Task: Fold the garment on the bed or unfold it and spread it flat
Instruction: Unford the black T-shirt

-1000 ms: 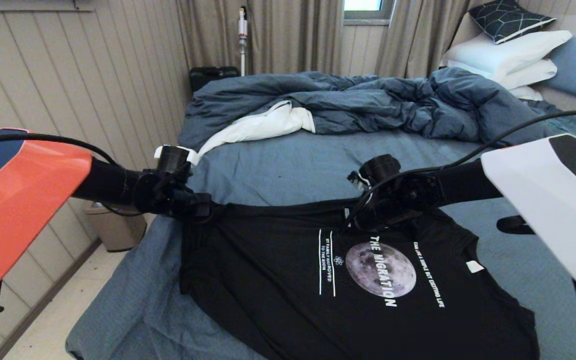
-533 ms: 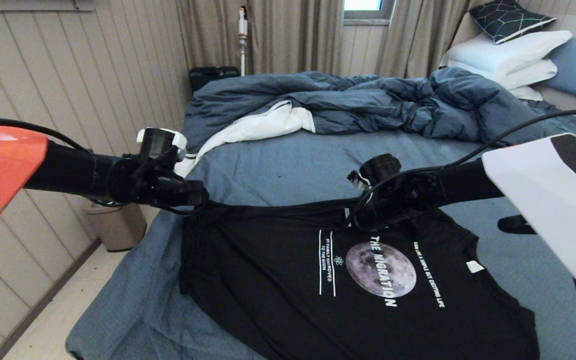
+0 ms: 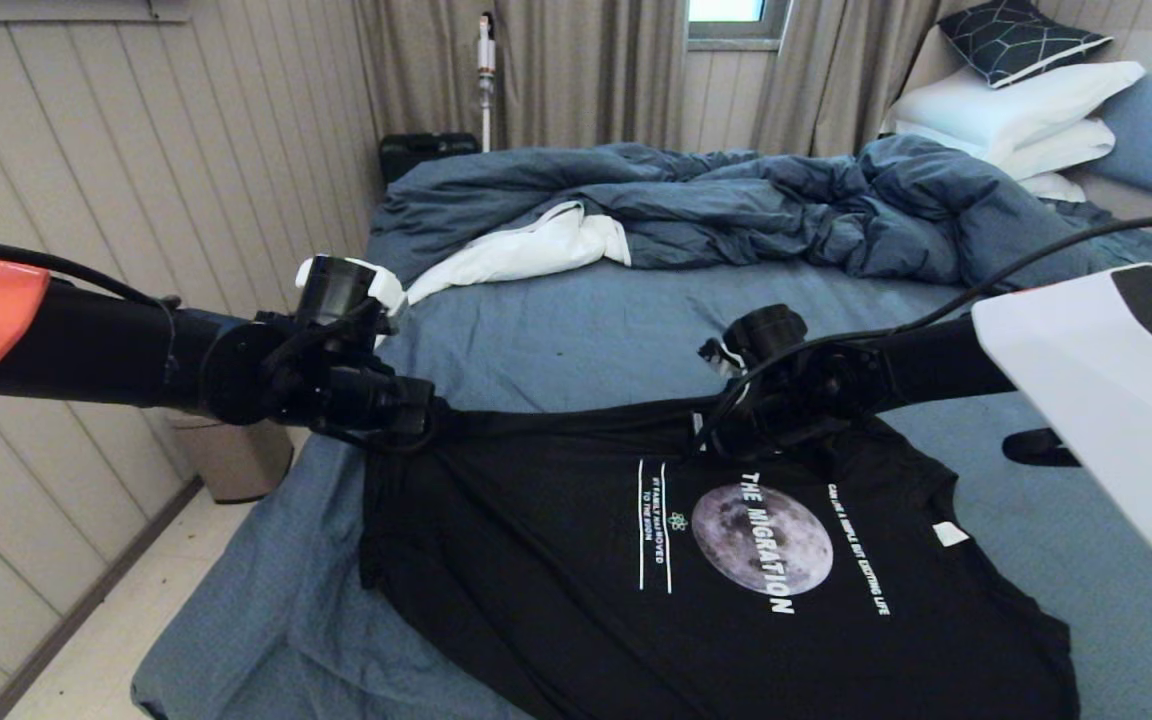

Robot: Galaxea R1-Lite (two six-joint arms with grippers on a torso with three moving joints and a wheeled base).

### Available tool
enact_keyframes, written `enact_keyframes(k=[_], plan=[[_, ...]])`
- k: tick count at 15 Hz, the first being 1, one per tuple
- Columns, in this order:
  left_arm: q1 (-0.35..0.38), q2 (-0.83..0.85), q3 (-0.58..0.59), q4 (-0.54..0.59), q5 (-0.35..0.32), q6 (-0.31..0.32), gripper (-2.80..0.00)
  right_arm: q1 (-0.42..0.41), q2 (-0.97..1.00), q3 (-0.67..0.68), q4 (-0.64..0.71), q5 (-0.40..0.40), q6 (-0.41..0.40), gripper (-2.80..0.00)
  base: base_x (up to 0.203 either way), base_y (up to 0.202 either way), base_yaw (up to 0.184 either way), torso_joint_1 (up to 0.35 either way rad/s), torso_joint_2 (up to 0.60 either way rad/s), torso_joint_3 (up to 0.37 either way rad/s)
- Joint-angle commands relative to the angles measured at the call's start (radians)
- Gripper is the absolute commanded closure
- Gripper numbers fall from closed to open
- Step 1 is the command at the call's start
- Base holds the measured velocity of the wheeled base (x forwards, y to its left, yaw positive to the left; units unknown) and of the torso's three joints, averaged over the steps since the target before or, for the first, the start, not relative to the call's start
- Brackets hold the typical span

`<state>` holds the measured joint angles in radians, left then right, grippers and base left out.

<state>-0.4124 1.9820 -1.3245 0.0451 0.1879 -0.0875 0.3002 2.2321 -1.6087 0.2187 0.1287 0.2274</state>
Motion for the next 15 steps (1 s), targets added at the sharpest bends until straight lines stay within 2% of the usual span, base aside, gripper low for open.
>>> enact_keyframes(k=[1, 5, 9, 13, 14, 15], plan=[[-0.008, 0.025, 0.002, -0.012, 0.001, 0.050, -2.80, -0.001, -0.002, -0.002, 0.001, 0.002, 0.001, 0.00, 0.000, 0.000, 0.000, 0.000, 0.00, 0.000], [-0.006, 0.070, 0.005, -0.065, 0.005, 0.248, -2.80, 0.000, 0.001, -0.002, 0.001, 0.002, 0.001, 0.00, 0.000, 0.000, 0.000, 0.000, 0.00, 0.000], [-0.005, 0.156, -0.044, -0.069, 0.048, 0.321, -2.80, -0.001, 0.000, -0.003, 0.001, 0.002, 0.001, 0.00, 0.000, 0.000, 0.000, 0.000, 0.00, 0.000], [0.010, 0.202, -0.061, -0.185, 0.054, 0.364, -2.80, 0.000, 0.003, -0.007, 0.001, 0.002, 0.001, 0.00, 0.000, 0.000, 0.000, 0.000, 0.00, 0.000], [0.015, 0.204, -0.061, -0.189, 0.054, 0.365, 0.00, 0.000, 0.003, -0.007, 0.001, 0.002, 0.001, 0.00, 0.000, 0.000, 0.000, 0.000, 0.00, 0.000], [0.018, 0.204, -0.059, -0.189, 0.054, 0.371, 0.00, 0.000, 0.004, -0.007, 0.001, 0.002, 0.001, 0.00, 0.000, 0.000, 0.000, 0.000, 0.00, 0.000]])
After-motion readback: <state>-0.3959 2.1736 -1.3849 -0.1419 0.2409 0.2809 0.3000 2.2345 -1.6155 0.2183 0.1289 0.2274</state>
